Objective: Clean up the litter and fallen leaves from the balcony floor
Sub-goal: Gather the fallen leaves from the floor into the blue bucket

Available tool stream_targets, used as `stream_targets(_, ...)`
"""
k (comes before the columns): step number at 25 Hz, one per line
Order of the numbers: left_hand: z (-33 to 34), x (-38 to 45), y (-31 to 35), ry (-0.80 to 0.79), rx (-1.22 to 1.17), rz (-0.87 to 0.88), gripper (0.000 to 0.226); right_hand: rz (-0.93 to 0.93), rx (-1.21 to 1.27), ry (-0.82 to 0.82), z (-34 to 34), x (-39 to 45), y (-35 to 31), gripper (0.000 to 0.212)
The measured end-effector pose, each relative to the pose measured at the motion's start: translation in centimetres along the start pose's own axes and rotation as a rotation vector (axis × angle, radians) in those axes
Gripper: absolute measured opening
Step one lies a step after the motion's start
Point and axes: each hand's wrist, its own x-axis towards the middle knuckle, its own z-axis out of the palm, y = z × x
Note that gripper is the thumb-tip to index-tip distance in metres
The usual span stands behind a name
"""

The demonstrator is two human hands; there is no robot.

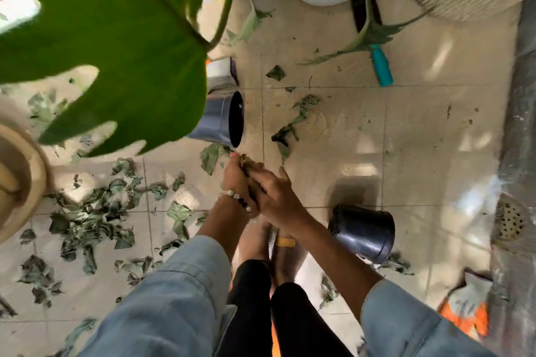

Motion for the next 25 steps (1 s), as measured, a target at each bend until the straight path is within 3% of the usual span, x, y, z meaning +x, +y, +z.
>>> stream_targets(3,-1.7,0.6,1.7,0.084,0.053,-0.087,0.037,-0.019,-0.161,-0.433,-3.5,1.4,-0.1,0.042)
stream_targets(4,-2.3,1.1,2.1,0.130,0.040,-0.080,0.033,-0.035,-0.041,-0.439,-5.1,2.1,-0.2,0.039)
stream_targets(5,-3.0,1.7,2.4,0.172,0.054,-0.046,0.032,-0.011,0.111,-0.321,-6.7,3.2,0.0,0.036)
stream_targets(6,-3.6,2.2,2.7,0.214,0.107,0.004,0.033,0.035,0.145,-0.101,-8.3,4.7,0.7,0.037)
stream_targets(8,-4.4,3.4,2.6,0.257,0.247,0.085,0.032,0.180,-0.189,0.291,-10.5,7.8,3.1,0.060)
stream_targets(9,-4.5,4.0,2.4,0.266,0.256,0.092,0.032,0.283,-0.347,0.300,-11.1,9.1,4.3,0.079)
stream_targets(12,-4.3,4.8,1.7,0.253,0.284,0.095,0.036,0.393,-0.599,0.035,-9.0,11.7,6.5,0.114)
stream_targets(14,-3.4,5.1,0.9,0.209,0.240,0.071,0.040,0.323,-0.788,-0.014,-5.7,11.4,8.1,0.105)
stream_targets(16,-2.3,5.3,0.1,0.194,0.248,0.058,0.040,0.173,-0.879,0.112,-3.3,10.1,9.9,0.070)
stream_targets(19,-1.0,5.7,-0.4,0.162,0.235,0.053,0.040,0.038,-0.689,0.214,-4.4,9.7,11.6,0.017)
stream_targets(21,-0.1,5.6,-0.1,0.135,0.207,0.043,0.042,0.029,-0.575,0.226,-7.2,11.0,10.4,0.016)
stream_targets(23,0.6,5.6,0.3,0.124,0.215,0.034,0.043,-0.001,-0.452,0.370,-10.4,13.5,8.5,0.020)
stream_targets(25,1.1,5.9,0.6,0.127,0.223,0.021,0.042,-0.026,-0.401,0.403,-12.0,15.8,6.3,0.033)
